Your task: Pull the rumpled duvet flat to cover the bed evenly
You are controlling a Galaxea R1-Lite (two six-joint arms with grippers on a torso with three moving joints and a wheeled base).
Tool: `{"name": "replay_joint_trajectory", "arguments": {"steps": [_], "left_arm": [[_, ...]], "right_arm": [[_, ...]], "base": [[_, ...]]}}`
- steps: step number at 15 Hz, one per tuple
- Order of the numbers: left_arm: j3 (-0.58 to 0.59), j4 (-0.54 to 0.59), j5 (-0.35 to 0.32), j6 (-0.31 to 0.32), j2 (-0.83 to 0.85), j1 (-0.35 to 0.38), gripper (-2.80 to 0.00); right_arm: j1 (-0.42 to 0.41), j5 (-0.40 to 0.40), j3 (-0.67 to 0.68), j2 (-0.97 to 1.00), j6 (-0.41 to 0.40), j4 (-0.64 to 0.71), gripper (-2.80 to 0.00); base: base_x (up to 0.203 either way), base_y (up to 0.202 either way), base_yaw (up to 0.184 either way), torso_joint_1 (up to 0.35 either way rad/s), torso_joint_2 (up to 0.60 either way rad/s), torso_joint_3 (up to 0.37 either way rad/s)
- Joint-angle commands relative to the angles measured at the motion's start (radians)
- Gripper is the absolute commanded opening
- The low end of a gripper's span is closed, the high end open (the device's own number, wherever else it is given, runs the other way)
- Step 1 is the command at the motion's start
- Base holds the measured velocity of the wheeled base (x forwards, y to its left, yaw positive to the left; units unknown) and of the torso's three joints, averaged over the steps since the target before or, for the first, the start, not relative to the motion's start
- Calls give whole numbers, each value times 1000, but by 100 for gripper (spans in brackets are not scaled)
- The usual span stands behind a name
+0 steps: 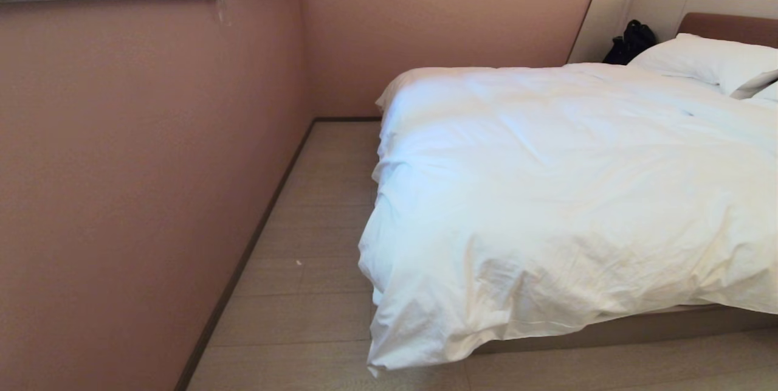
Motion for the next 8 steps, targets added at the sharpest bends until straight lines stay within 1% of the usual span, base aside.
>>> {"name": "replay_joint_trajectory", "arguments": {"steps": [1,8], "left_arm": [[0,0,0,0,0,0,-280],[0,0,0,0,0,0,-280]], "right_arm": [[0,0,0,1,0,0,-280],[0,0,0,1,-2,0,-280]], "base": [[0,0,0,0,0,0],[0,0,0,0,0,0]]}}
